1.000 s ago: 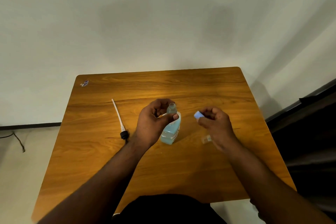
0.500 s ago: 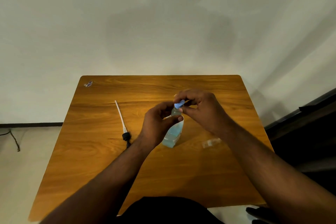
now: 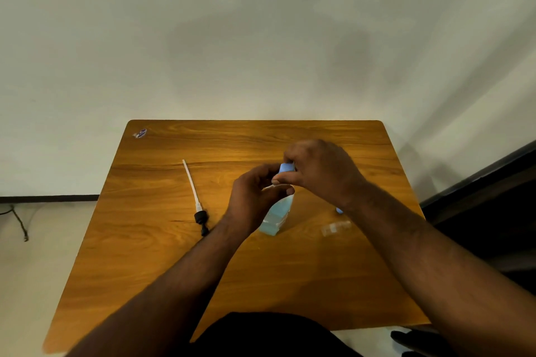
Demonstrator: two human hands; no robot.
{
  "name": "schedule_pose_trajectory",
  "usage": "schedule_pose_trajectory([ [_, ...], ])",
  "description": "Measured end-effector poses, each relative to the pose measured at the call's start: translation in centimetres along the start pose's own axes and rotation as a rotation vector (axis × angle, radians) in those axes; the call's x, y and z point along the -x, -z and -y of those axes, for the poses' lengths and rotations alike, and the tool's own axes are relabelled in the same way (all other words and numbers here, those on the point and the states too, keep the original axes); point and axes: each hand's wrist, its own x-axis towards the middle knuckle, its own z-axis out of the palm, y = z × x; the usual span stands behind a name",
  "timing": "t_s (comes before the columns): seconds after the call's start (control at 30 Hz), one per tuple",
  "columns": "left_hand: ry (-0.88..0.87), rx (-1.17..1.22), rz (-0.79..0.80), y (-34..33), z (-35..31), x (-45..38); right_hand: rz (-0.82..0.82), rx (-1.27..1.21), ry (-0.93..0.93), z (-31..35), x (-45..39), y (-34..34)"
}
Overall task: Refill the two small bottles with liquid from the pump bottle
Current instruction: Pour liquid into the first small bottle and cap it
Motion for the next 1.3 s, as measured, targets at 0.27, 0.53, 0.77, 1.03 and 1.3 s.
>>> schedule_pose_trajectory([
  [0.27, 0.029, -0.010, -0.010, 0.0, 0.4, -0.2, 0.263, -0.170, 0.076, -0.7, -0.2, 2.6],
  [0.53, 0.067, 0.021, -0.031, 0.2, 0.6, -0.4, 0.049, 0.167, -0.020, -0.4, -0.9, 2.2],
  [0.77, 0.024, -0.015, 0.004, 0.1, 0.7, -0.3, 0.025, 0.329, 0.020, 0.4, -1.2, 1.3],
  [1.03, -0.008, -0.057, 0.021, 0.5, 0.4, -0.6, 0.211, 0.141, 0.179, -0.4, -1.3, 2.1],
  [1.3, -0.016, -0.125, -0.003, 0.4, 0.6, -0.7, 0.214, 0.297, 0.229, 0.0, -2.3, 1.7],
])
